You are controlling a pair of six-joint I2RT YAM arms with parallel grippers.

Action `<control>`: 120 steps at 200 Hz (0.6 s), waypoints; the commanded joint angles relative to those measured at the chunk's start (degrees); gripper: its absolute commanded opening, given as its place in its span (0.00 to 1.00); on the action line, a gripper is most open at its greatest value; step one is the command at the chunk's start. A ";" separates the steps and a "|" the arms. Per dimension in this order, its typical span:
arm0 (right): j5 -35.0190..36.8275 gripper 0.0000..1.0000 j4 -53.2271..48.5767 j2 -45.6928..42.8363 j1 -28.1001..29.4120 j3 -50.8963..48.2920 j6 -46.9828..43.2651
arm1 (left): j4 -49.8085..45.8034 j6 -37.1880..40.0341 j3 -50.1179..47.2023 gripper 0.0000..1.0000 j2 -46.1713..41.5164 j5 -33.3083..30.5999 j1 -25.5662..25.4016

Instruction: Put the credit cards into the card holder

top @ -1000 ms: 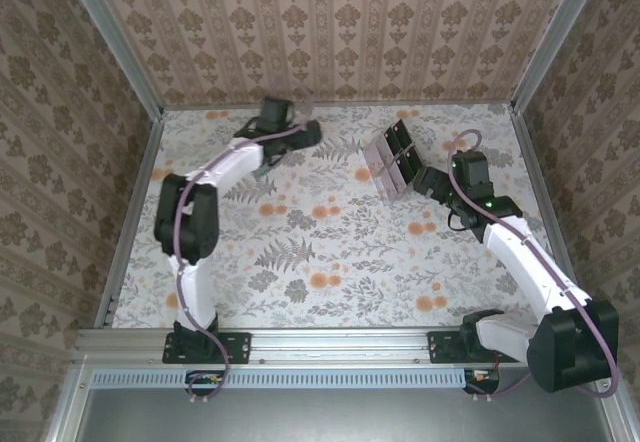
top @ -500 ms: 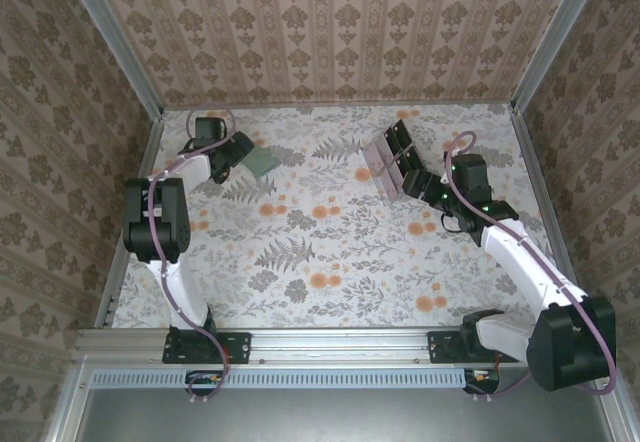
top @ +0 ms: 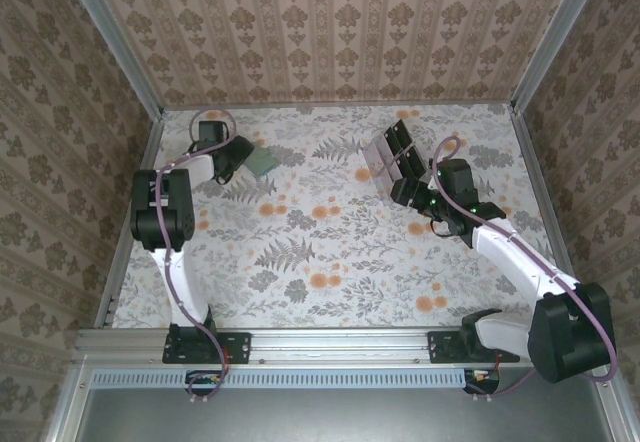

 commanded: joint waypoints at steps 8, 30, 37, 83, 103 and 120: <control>0.89 0.78 1.01 1.07 0.82 -0.31 0.88 | 1.53 -0.87 2.27 0.74 2.60 1.80 0.01; 1.02 0.78 1.36 2.01 1.07 -0.03 0.98 | 2.19 -0.85 3.22 0.72 3.72 2.36 -0.34; 1.01 0.78 1.45 2.27 1.17 0.04 1.03 | 2.35 -0.75 3.64 0.71 4.03 2.49 -0.47; 1.25 0.77 1.80 3.56 1.67 0.19 1.12 | 3.54 -0.66 5.25 0.62 5.99 2.99 -1.36; 1.36 0.77 1.74 3.65 1.74 0.13 1.09 | 4.42 -0.86 5.32 0.55 6.53 3.10 -1.68; 1.27 0.77 1.47 3.48 1.88 0.13 1.04 | 5.42 -1.15 4.95 0.48 6.66 3.14 -1.90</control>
